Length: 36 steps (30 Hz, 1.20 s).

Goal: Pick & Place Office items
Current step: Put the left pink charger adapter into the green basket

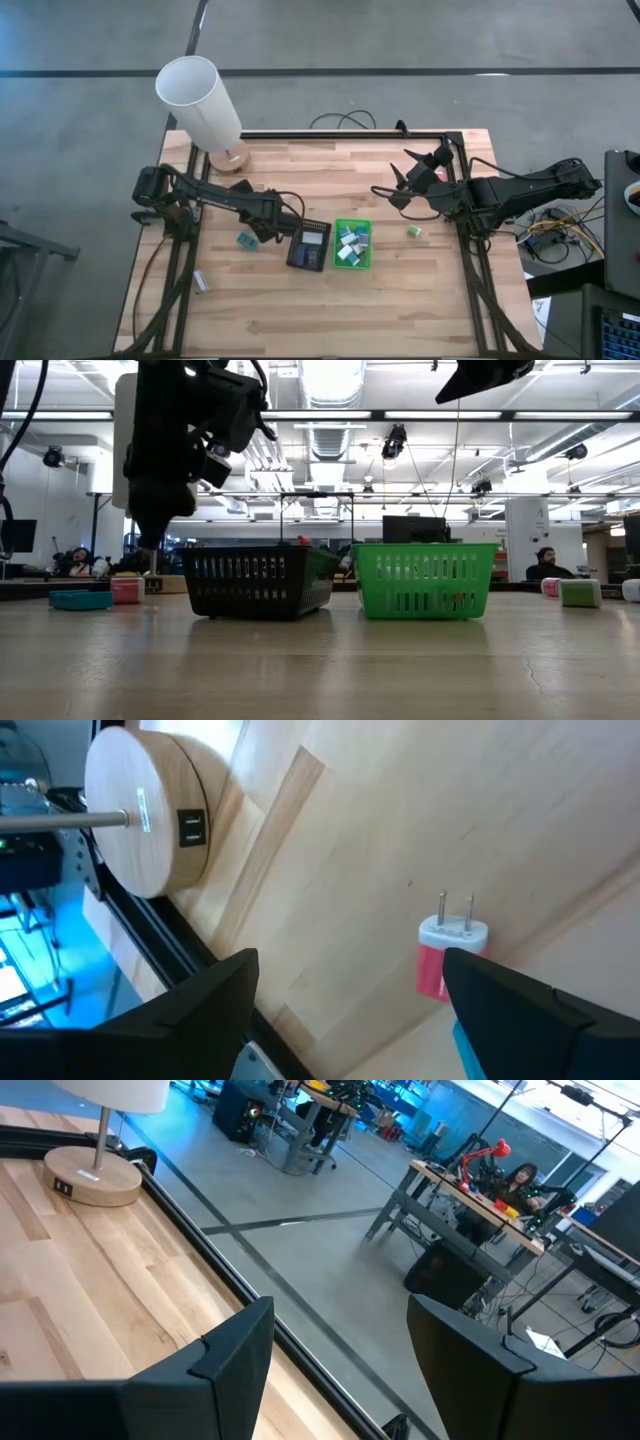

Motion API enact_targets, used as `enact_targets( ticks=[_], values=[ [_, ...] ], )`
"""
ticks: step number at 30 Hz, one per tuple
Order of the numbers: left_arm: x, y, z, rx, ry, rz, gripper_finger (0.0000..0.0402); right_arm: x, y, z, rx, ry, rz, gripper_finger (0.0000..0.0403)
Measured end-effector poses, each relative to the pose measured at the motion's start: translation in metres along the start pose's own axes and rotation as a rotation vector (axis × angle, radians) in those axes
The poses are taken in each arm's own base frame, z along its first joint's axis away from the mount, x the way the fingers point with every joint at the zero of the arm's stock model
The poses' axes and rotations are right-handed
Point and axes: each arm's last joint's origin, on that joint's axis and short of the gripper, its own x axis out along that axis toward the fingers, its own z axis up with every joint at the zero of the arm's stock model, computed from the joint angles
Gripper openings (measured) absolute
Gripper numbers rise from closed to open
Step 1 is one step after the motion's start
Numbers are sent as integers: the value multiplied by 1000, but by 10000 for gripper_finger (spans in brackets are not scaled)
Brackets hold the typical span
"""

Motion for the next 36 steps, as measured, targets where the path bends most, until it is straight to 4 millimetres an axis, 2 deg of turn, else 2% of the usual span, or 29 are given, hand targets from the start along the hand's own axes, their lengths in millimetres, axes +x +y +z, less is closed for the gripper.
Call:
enact_targets(
  ticks=[10,19,28,36],
  values=[
    [20,-13,-7,21,85,-148,324,0,1,-1,-7,2,0,228],
    [40,-19,-18,108,137,-186,324,0,1,-1,-7,2,0,228],
    [41,-29,-9,128,36,-300,324,0,1,-1,-7,2,0,228],
    [42,-29,-9,135,35,-302,324,0,1,-1,-7,2,0,228]
  ],
)
